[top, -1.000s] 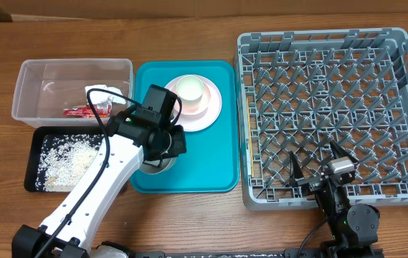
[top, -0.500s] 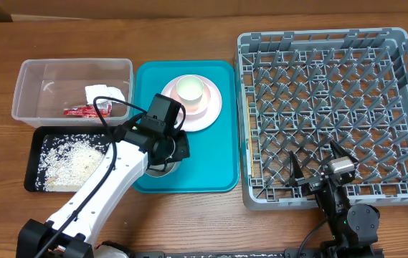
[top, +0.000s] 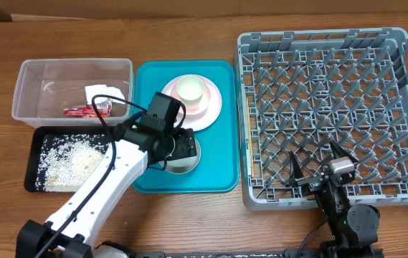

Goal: Sort waste into correct bins and load items into the dishwasher
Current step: 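Carry the empty bowl right and set it on the teal tray, then release the bowl and retract the left gripper to the left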

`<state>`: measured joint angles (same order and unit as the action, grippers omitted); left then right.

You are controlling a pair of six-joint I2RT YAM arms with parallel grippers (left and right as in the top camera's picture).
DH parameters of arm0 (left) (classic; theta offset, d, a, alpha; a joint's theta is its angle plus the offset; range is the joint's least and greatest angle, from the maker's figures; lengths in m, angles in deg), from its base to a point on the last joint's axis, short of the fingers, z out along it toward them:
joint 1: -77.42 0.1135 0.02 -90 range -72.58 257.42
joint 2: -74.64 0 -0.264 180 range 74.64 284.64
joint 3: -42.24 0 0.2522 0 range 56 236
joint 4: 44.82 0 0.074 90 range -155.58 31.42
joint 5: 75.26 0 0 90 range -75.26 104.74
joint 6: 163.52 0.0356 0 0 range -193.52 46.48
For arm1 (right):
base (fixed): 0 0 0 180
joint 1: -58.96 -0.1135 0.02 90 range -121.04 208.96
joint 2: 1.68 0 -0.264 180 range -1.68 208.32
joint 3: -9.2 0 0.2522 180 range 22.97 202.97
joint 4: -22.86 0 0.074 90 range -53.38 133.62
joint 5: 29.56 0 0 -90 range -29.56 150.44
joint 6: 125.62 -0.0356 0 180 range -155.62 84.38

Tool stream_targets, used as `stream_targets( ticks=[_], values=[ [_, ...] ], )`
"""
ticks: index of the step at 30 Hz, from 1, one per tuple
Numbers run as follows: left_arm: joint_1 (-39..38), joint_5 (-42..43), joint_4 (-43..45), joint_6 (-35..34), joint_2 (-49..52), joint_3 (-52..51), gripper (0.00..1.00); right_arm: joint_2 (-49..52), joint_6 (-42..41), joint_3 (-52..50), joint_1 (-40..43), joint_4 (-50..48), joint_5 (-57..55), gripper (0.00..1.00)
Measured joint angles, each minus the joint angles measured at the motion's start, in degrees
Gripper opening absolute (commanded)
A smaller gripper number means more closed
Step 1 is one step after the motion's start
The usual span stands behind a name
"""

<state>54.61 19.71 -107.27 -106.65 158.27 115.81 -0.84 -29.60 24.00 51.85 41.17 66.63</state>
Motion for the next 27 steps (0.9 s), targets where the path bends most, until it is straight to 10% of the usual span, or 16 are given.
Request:
stream_targets(
  ticks=[14,27],
  values=[
    [12.79,-21.59,-28.46,1.53,-0.28,37.48,1.0,0.0,0.0,0.0,0.0,-0.04,0.0,1.0],
    [29.57,-26.03,-30.25,1.75,-0.85,40.63,1.0,0.0,-0.02,0.0,0.0,-0.02,-0.02,1.0]
  ],
)
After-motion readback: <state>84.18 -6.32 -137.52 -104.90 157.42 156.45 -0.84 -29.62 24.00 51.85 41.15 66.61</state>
